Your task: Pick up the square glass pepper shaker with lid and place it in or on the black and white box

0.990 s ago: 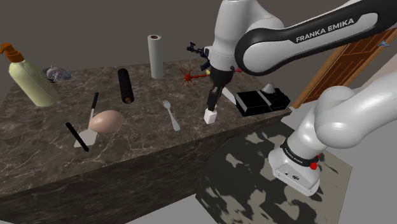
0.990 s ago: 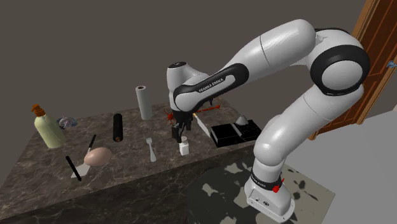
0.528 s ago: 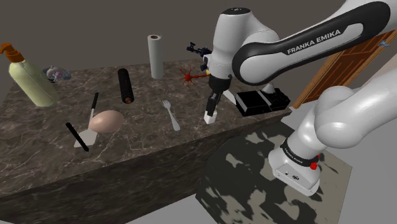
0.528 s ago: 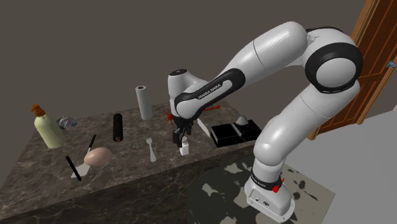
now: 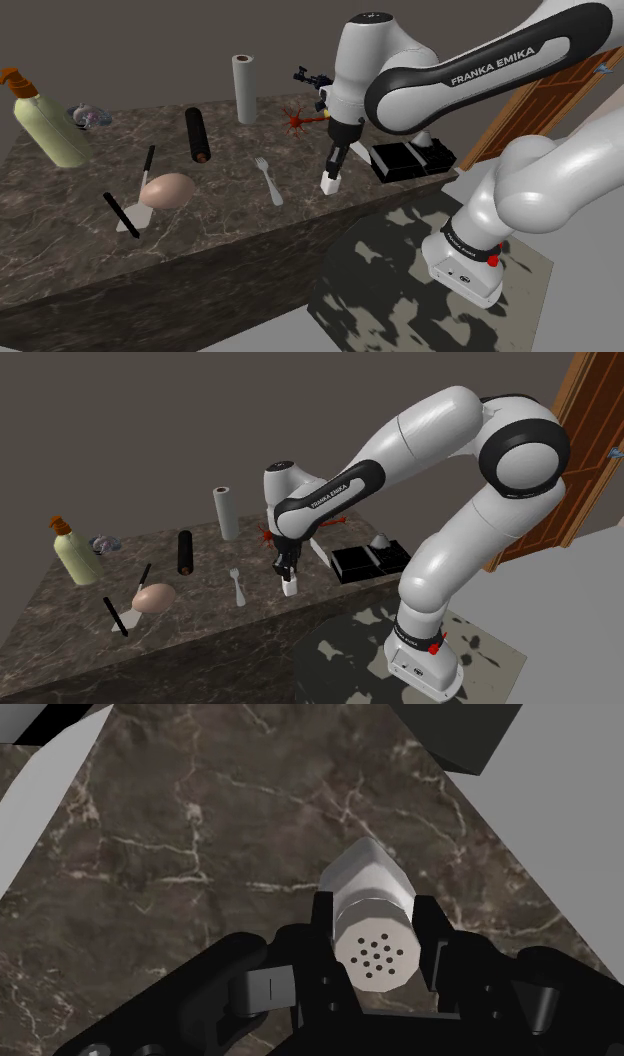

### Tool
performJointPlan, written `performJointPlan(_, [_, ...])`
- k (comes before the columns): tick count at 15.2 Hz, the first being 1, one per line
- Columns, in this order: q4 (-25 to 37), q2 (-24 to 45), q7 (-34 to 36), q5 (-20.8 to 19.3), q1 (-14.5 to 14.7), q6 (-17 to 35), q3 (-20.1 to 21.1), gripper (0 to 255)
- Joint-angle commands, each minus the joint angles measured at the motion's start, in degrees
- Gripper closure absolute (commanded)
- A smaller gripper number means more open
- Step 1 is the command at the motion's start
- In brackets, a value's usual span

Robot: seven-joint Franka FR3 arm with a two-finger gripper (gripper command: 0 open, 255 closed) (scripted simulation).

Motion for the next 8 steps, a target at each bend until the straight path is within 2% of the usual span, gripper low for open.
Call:
performJointPlan(1, [-0.01, 0.01, 0.0, 0.0, 0.0, 0.0, 0.0, 255])
performJointPlan(8, [0.39, -0.54, -0.07, 0.03, 0.04, -0.94, -0.12, 255])
